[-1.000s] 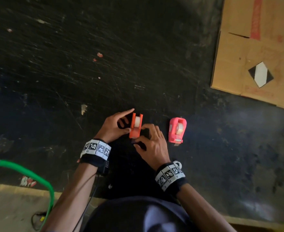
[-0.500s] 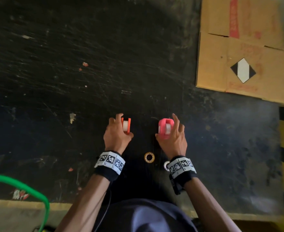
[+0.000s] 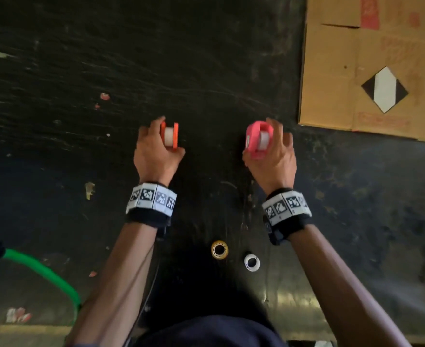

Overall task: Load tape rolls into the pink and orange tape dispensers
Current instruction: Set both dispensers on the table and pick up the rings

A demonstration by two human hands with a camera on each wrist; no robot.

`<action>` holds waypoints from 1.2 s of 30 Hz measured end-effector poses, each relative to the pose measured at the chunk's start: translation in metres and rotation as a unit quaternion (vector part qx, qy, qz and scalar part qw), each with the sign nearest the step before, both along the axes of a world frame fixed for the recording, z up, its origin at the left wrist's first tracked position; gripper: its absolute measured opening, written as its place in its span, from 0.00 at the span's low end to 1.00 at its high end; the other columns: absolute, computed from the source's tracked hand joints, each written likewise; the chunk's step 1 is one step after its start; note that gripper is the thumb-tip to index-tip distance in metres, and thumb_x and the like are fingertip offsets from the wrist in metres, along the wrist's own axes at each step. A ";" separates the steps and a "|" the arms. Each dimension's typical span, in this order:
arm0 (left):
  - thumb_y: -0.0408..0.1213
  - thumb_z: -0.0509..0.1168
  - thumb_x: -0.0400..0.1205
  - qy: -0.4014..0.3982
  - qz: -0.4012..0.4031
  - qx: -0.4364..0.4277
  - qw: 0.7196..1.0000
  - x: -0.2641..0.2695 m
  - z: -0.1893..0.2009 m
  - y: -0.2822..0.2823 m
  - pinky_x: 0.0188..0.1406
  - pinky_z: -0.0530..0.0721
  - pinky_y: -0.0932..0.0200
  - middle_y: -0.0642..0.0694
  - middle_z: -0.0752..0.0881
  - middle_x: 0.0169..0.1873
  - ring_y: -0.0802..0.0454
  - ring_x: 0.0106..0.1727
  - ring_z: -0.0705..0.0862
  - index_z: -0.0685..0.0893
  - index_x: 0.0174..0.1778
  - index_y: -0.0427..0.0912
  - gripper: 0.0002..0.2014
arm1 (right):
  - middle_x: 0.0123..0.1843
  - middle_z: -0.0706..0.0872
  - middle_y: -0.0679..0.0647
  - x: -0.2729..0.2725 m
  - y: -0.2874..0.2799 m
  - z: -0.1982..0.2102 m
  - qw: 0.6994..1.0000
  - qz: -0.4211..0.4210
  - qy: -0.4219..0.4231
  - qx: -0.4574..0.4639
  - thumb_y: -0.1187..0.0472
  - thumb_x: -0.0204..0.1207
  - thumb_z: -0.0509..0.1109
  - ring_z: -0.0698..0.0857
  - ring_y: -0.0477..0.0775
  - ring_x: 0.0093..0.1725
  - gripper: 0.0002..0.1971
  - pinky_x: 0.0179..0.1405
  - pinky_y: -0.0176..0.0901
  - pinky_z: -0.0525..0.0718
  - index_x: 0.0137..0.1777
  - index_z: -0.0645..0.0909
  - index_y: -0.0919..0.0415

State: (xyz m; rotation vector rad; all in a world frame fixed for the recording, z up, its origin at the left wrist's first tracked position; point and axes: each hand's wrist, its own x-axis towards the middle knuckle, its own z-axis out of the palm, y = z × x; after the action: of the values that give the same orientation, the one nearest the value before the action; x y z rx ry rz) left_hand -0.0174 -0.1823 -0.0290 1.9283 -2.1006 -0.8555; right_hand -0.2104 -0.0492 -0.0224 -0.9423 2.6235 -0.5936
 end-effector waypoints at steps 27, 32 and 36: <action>0.46 0.76 0.71 -0.007 -0.317 0.126 0.940 0.073 -0.005 0.200 0.72 0.77 0.52 0.42 0.69 0.62 0.43 0.64 0.77 0.68 0.82 0.46 0.43 | 0.77 0.74 0.54 0.090 0.214 -0.004 0.979 0.132 -0.081 0.132 0.37 0.73 0.76 0.74 0.61 0.75 0.45 0.66 0.55 0.84 0.87 0.60 0.47; 0.40 0.76 0.73 -0.042 -0.418 0.075 0.904 0.050 -0.005 0.221 0.74 0.75 0.54 0.40 0.67 0.69 0.43 0.70 0.73 0.63 0.85 0.46 0.44 | 0.81 0.71 0.54 0.102 0.230 -0.007 0.960 0.210 -0.062 0.176 0.38 0.63 0.81 0.71 0.61 0.78 0.51 0.68 0.56 0.85 0.86 0.63 0.42; 0.31 0.72 0.75 -0.048 -0.430 0.039 0.901 0.040 -0.006 0.226 0.65 0.79 0.56 0.42 0.73 0.65 0.44 0.66 0.77 0.76 0.70 0.43 0.26 | 0.66 0.81 0.52 0.105 0.226 -0.008 0.964 0.204 -0.049 0.162 0.53 0.69 0.79 0.83 0.59 0.66 0.28 0.50 0.51 0.88 0.72 0.81 0.48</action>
State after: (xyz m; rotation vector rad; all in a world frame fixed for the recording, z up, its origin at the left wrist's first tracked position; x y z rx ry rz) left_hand 0.0224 0.0436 -0.0350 0.9999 -3.0518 -0.9787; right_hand -0.1057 0.1770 -0.0300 -1.2536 2.2473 -0.1008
